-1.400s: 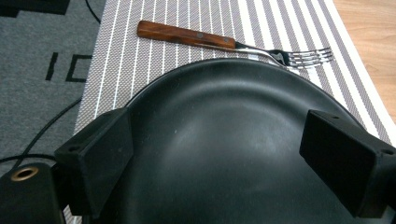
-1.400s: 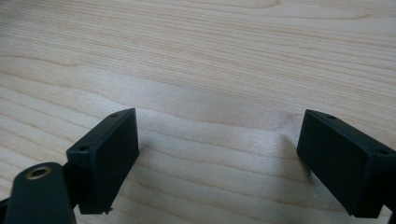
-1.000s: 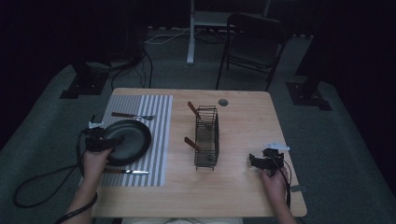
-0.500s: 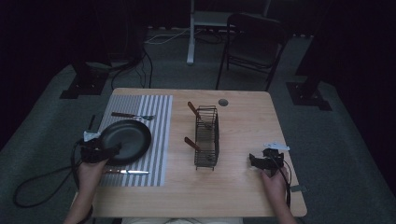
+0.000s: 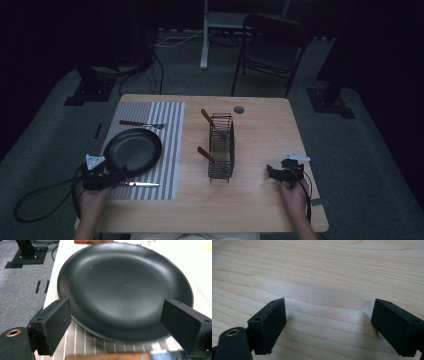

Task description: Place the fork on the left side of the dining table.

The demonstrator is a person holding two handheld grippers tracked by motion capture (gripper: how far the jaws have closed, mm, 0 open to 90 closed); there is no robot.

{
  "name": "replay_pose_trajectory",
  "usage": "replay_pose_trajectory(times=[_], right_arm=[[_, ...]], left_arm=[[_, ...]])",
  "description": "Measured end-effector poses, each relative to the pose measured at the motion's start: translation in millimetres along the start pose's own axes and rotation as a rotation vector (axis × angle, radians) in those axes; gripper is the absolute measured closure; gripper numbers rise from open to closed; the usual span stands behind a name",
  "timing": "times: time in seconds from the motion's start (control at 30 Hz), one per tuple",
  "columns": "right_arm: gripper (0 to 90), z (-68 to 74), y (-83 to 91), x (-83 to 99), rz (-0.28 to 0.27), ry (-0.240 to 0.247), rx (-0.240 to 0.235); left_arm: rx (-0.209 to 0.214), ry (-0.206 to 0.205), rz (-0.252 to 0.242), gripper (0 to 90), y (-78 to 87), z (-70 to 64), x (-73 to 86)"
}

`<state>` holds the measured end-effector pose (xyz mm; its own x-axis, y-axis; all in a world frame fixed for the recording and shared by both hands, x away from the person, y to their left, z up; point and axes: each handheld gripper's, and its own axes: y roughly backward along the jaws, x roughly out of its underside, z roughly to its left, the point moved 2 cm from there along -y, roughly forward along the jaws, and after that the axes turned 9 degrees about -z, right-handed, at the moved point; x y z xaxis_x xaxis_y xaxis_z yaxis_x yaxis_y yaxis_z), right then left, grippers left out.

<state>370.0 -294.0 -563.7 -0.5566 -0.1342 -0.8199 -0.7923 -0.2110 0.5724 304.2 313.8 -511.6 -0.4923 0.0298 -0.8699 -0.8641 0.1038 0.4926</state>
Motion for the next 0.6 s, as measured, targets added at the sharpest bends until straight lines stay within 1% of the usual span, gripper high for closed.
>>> replay_pose_trajectory(times=[0.13, 0.23, 0.37, 0.4, 0.47, 0.5, 0.6], right_arm=[[12.4, 0.0, 0.0, 0.0, 0.0, 0.0, 0.0], [12.4, 0.0, 0.0, 0.0, 0.0, 0.0, 0.0], [12.4, 0.0, 0.0, 0.0, 0.0, 0.0, 0.0], [12.4, 0.0, 0.0, 0.0, 0.0, 0.0, 0.0], [12.4, 0.0, 0.0, 0.0, 0.0, 0.0, 0.0], [12.4, 0.0, 0.0, 0.0, 0.0, 0.0, 0.0], [12.4, 0.0, 0.0, 0.0, 0.0, 0.0, 0.0]], left_arm=[[-0.022, -0.003, 0.003, 9.8, 10.3, 1.3, 8.5], [-0.06, -0.026, 0.009, 9.9, 18.5, 2.5, 16.4], [-0.102, -0.005, 0.0, 9.8, 30.7, 5.3, 27.0], [-0.116, -0.003, -0.004, 9.8, 32.9, 5.9, 29.8], [-0.15, -0.007, 0.002, 9.8, 37.0, 7.2, 37.2], [-0.154, -0.007, 0.006, 9.9, 37.4, 7.1, 38.5], [-0.175, -0.027, 0.011, 9.8, 40.7, 5.4, 44.8]])
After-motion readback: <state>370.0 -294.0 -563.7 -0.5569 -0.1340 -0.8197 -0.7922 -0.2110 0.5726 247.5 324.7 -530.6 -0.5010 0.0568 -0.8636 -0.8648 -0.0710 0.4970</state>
